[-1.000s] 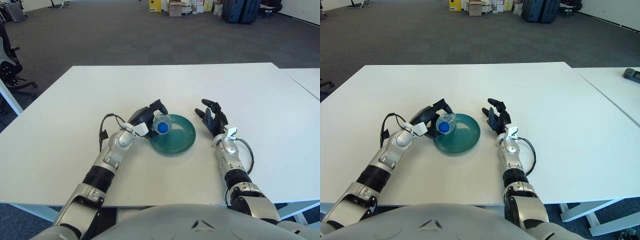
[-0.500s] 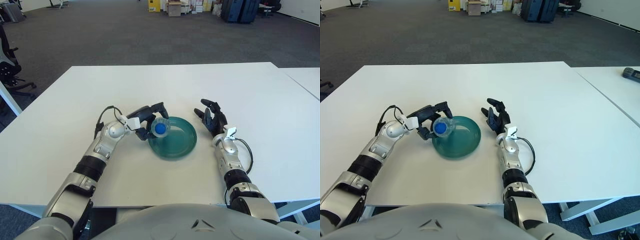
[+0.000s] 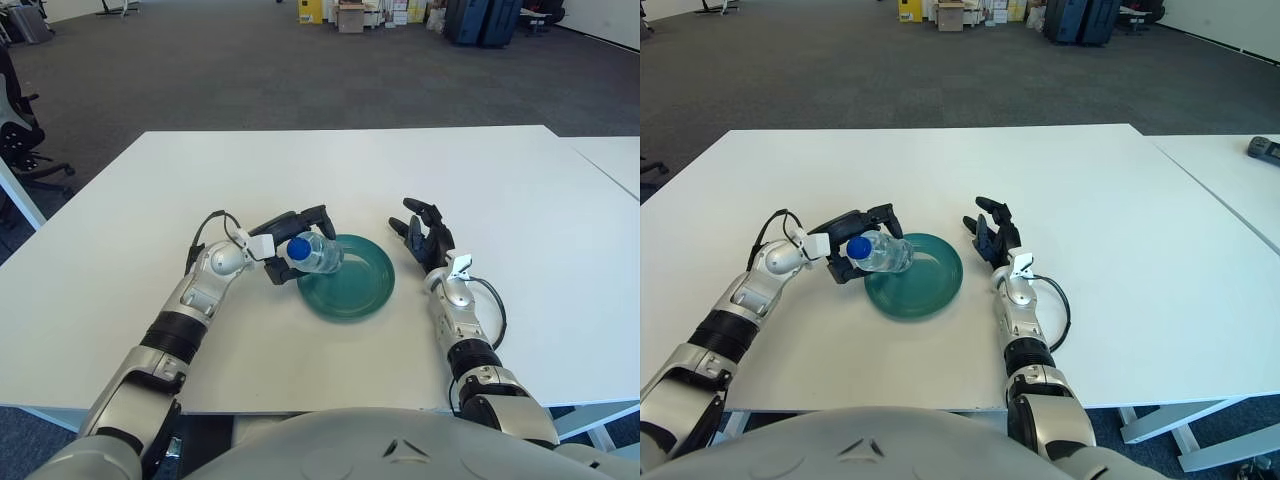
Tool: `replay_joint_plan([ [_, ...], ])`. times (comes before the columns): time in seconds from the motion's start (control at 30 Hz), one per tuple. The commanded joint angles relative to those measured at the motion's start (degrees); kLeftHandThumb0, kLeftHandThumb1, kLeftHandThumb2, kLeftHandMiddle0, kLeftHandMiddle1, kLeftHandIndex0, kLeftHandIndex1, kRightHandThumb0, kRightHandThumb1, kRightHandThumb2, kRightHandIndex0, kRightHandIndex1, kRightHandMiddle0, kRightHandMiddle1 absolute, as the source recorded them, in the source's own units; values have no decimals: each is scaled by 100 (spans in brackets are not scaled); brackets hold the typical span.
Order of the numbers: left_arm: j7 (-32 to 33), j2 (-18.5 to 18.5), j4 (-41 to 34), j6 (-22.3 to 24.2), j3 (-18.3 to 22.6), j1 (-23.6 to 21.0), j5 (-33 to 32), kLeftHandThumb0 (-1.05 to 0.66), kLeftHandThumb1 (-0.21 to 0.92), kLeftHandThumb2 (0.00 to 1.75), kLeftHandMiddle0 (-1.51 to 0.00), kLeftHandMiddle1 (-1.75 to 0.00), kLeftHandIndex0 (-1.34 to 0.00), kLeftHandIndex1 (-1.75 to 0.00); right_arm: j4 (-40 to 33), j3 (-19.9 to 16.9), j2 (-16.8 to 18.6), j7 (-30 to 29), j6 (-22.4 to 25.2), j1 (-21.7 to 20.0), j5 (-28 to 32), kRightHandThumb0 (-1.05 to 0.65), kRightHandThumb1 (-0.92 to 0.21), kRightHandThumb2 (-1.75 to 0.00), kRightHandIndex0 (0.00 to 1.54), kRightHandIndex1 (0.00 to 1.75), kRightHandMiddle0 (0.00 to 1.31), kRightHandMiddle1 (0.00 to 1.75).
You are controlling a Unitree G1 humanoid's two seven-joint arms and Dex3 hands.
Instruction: Put the bottle into the plate.
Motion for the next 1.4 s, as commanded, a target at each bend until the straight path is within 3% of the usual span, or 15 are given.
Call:
replay_joint_plan([
  [0.0, -57, 123, -101, -309, 122, -148, -154, -31, 69, 73, -15, -165, -31, -155, 107, 45, 39, -45, 195, 143, -29, -59, -92, -71, 78, 11, 14, 92],
  [0.1, -213, 187, 21, -546, 135, -246, -299, -62, 65, 75, -4, -141, -15, -133, 101, 59, 45, -45, 204, 146, -21, -59, -92, -70, 78, 11, 13, 92],
  [0.3, -260, 267, 303, -1091, 145, -422, -281, -79, 83, 54, -5, -97, -13, -121, 87, 75, 62, -47, 224, 156, 0, -58, -92, -68, 78, 12, 12, 91],
  [0.4, -268, 278, 366, -1163, 158, -457, -286, -81, 87, 48, -6, -86, -14, -120, 80, 86, 67, -59, 235, 161, -4, -57, -92, -68, 78, 12, 11, 91],
  [0.67, -190, 326, 315, -1055, 198, -481, -185, -82, 92, 45, -7, -71, -15, -119, 86, 113, 80, -55, 201, 168, 7, -56, -92, -67, 79, 14, 10, 91],
  [1.37, 59, 385, 152, -914, 231, -376, 160, -83, 92, 46, -17, -55, -18, -121, 53, 194, 152, -142, 164, 221, -36, -56, -92, -62, 78, 18, 6, 91],
])
